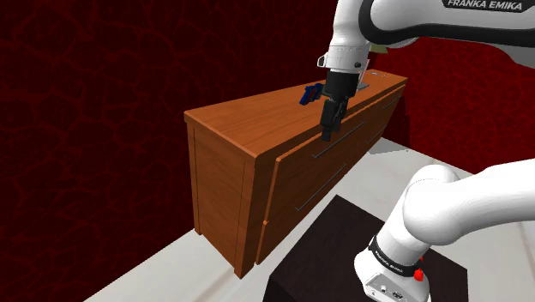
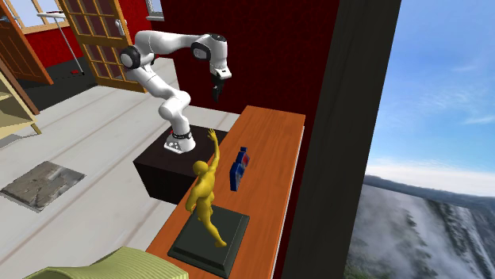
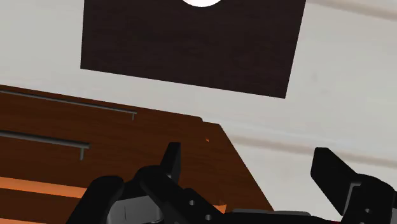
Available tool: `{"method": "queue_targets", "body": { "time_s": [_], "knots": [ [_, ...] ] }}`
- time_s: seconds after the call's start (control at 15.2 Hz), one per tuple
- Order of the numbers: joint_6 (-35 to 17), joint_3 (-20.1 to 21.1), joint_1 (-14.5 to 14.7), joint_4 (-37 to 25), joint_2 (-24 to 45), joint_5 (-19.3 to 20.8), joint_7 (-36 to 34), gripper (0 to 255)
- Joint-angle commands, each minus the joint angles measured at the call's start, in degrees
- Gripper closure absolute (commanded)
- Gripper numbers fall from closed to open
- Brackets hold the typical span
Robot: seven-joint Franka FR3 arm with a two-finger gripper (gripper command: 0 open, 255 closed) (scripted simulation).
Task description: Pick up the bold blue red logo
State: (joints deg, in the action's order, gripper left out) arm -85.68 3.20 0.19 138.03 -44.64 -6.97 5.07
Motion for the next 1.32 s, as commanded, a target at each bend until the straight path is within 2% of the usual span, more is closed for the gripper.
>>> {"method": "queue_targets", "body": {
  "time_s": [0.0, 0.59, 0.92, 1.25],
  "knots": [
    [0.0, 0.0, 0.0, 0.0, 0.0, 0.0, 0.0, 0],
    [-1.64, -13.68, 0.27, 1.02, -1.52, 13.2, 25.68, 0],
    [-4.59, -21.49, 1.14, -1.67, 1.68, 19.29, 39.87, 0],
    [-8.39, -29.43, 3.36, -6.64, 7.37, 23.23, 53.9, 0]
  ]
}}
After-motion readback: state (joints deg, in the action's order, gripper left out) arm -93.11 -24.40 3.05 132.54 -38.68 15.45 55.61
